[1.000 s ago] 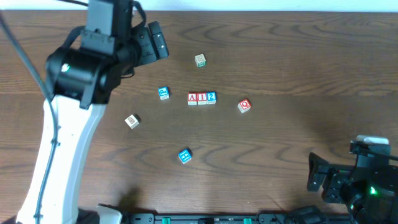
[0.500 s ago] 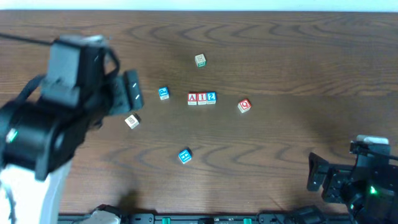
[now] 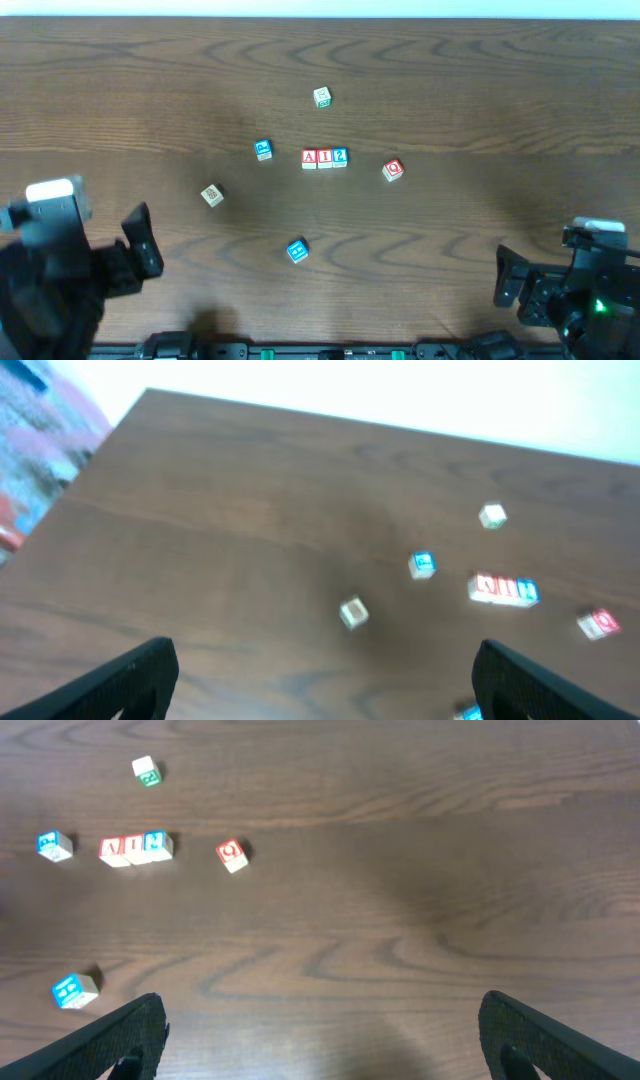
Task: Spell out Ai2
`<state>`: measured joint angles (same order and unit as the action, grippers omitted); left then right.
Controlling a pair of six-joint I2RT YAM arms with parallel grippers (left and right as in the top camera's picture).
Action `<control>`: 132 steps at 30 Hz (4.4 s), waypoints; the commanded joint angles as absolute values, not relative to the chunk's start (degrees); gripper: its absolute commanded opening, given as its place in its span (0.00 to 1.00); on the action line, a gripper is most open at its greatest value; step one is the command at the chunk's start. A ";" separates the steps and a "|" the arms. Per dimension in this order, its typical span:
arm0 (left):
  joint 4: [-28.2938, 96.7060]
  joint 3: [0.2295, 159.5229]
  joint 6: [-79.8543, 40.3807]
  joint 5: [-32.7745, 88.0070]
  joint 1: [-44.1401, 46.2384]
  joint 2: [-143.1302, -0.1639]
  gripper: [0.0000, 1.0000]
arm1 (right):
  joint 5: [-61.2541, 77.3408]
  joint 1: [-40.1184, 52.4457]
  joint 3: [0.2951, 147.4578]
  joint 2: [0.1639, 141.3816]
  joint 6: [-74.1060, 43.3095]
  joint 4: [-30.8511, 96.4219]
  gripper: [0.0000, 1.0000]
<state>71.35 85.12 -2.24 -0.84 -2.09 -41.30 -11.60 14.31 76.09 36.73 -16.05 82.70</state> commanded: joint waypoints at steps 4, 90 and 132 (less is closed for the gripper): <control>58.17 59.77 1.34 2.37 -6.61 -24.97 0.95 | -12.21 13.89 76.14 36.64 -15.59 82.76 0.99; 27.16 7.66 1.32 2.39 -6.37 -0.25 0.95 | 0.47 4.69 27.88 0.38 7.62 49.47 0.99; 27.16 7.64 1.32 2.39 -6.37 -0.25 0.95 | 1.78 4.69 10.44 0.32 7.35 46.94 0.99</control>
